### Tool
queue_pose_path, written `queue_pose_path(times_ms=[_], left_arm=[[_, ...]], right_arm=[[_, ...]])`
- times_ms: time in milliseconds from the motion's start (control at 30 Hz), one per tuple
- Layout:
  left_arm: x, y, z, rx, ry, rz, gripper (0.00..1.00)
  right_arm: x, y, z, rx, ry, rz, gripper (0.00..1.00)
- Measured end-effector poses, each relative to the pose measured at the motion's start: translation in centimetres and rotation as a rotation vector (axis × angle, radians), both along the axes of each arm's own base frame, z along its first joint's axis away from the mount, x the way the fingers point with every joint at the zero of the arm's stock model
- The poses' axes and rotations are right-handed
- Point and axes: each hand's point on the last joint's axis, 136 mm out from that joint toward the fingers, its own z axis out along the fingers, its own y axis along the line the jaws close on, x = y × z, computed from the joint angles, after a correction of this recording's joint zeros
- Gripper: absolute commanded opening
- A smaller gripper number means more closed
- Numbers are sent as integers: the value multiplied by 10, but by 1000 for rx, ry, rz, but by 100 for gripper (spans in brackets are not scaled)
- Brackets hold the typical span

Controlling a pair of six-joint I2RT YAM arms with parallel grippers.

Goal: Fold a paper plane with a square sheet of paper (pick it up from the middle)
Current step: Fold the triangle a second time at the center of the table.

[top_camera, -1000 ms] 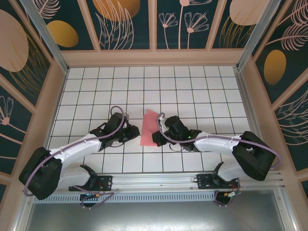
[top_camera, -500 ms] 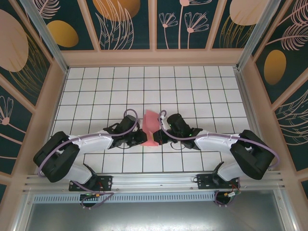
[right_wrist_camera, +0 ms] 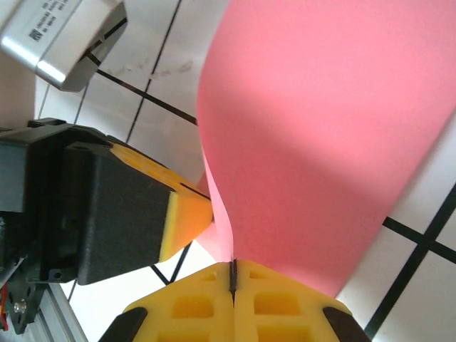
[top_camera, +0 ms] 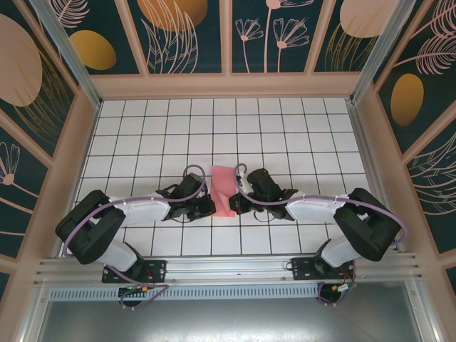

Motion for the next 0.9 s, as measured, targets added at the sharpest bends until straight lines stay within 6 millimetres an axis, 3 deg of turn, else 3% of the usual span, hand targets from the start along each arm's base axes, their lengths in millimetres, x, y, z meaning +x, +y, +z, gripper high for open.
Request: queue_pose_path(times_ms=[633, 900], left_arm=[[2, 1, 0, 16, -22, -19, 8], [4, 3, 0, 48, -42, -26, 8]], right_arm=[[23, -3, -26, -174, -8, 31, 7], [32, -1, -26, -209, -31, 67, 8]])
